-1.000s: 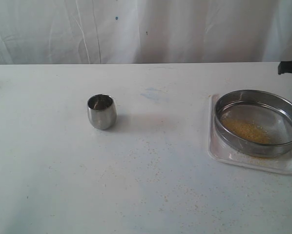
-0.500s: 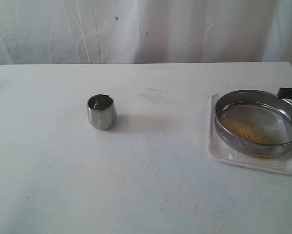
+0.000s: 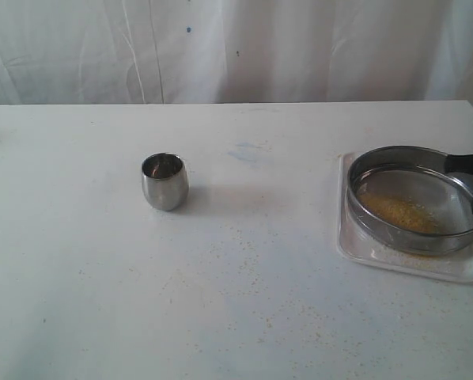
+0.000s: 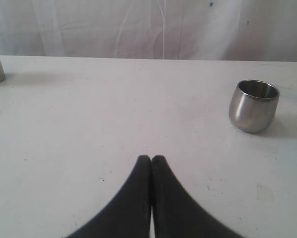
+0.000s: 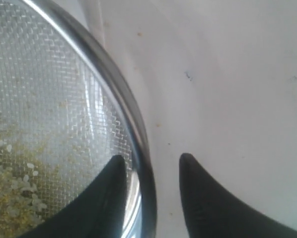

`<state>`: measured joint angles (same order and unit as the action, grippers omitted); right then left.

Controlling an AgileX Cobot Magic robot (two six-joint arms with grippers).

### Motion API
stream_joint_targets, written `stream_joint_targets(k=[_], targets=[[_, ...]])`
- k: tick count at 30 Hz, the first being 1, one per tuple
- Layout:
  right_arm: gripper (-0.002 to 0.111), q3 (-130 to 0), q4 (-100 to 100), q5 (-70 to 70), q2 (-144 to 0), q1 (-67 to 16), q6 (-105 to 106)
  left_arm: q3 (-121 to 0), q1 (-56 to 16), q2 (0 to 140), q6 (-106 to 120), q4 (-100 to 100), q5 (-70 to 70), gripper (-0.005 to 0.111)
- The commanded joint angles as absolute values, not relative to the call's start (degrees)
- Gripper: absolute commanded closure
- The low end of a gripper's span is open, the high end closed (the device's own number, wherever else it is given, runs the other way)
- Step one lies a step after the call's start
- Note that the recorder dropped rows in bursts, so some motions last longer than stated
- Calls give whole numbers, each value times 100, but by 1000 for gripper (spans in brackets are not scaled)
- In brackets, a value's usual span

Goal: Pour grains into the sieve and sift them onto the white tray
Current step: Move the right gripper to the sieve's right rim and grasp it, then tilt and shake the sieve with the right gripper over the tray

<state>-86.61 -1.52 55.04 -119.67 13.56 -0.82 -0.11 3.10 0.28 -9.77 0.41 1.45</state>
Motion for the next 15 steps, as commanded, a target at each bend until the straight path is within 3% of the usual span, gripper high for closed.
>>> stream_joint_targets(k=[1,9,15], targets=[[82,-8395,-314,5419,-11957,1369,110,0,265,0,-1032,45,98,107],[103,-8268,-314,5334,-11897,1369,110,0,265,0,-1032,45,98,107],[108,-8279,-314,5049,-11625,1379,98,0,265,0,-1032,45,98,107]])
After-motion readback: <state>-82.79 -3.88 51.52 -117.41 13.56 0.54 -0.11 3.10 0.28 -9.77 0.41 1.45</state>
